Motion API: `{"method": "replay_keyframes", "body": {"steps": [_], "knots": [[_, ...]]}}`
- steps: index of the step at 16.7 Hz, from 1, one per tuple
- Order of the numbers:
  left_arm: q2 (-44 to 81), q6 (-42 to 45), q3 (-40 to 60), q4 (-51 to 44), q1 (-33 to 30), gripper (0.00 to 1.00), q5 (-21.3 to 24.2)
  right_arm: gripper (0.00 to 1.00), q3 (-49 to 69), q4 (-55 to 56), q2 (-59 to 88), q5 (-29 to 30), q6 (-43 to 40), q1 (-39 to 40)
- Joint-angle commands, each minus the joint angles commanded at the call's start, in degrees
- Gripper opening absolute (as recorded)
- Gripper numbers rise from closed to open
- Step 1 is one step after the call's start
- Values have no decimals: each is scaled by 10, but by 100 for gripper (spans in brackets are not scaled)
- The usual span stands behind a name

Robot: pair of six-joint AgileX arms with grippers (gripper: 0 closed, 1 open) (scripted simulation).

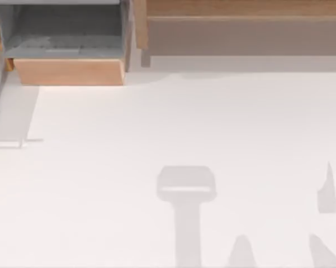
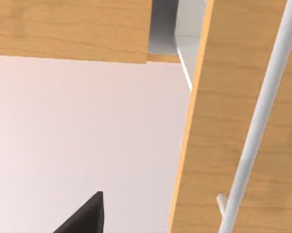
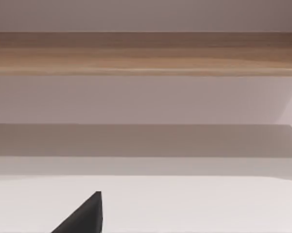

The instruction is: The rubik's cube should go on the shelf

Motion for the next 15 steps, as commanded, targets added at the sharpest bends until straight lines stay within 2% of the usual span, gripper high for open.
{"method": "replay_keyframes", "body": {"steps": [3,7,15], "knots": [[2,-29,97,-130,30,100,-41,100,0,0,0,0,0,0],[15,-83,270,-357,41,100,-98,100,0,0,0,0,0,0],[87,-224,681,-898,-29,100,-202,100,0,0,0,0,0,0]]}}
